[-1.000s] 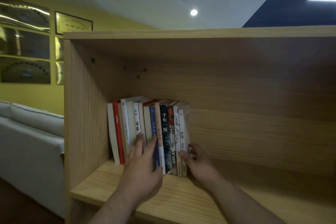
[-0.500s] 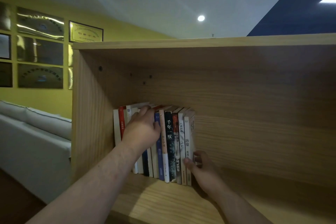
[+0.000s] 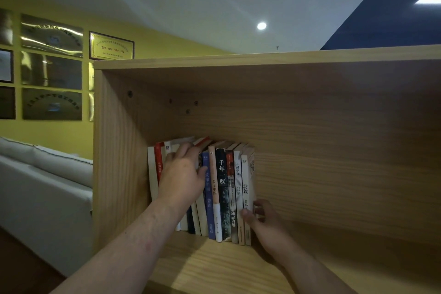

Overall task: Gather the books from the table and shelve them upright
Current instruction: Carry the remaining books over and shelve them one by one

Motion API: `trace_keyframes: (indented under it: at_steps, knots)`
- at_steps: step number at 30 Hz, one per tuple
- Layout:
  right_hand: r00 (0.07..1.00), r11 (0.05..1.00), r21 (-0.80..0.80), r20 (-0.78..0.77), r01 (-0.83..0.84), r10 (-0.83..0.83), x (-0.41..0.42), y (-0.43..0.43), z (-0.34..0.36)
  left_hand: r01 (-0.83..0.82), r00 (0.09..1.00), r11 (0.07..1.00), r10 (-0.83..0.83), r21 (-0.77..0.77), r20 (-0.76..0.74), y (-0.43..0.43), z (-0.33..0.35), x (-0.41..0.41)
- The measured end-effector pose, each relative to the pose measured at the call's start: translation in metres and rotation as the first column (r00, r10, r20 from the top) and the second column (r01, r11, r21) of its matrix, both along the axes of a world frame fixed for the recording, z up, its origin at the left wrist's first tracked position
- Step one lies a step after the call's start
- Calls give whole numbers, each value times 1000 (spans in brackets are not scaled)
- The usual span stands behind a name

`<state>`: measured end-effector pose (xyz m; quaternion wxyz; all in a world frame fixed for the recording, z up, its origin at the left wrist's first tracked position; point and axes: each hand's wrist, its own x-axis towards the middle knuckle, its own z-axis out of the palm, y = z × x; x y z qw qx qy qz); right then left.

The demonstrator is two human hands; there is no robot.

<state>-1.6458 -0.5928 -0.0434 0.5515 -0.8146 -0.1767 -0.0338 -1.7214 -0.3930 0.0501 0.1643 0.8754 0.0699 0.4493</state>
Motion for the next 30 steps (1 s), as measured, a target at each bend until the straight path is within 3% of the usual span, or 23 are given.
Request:
trace_keyframes:
  at_steps: [4, 9, 14, 17, 19, 20, 22, 30]
  knots:
    - [1000, 999, 33, -9, -25, 26, -4, -1, 2, 30, 1000, 996, -29, -89, 12, -3, 2, 3]
    - [999, 998, 46, -10, -46, 47, -3, -2, 2, 42, 998, 999, -40, -34, 56, -7, 8, -5]
    - [998, 997, 54, -26, -57, 58, -2, -3, 2, 102, 985, 984, -79, -148, 153, -9, 3, -23]
    - [997, 996, 56, -28, -65, 67, -2, -3, 1, 232, 957, 872, -124, -432, 264, -10, -9, -26]
    - [994, 992, 95, -71, -80, 86, -3, -2, 1, 252, 963, 732, -126, -634, 237, -15, -25, -27]
    - [989, 987, 131, -106, -90, 104, -5, -1, 2, 227, 973, 705, -137, -672, 185, -20, -35, -27]
    - [980, 974, 207, -155, -94, 127, -7, 0, 2, 178, 984, 710, -144, -682, 106, -25, -54, -24]
    - [997, 994, 88, -47, -61, 65, 1, -2, -2, 133, 991, 721, -87, -680, 102, -21, -66, -40]
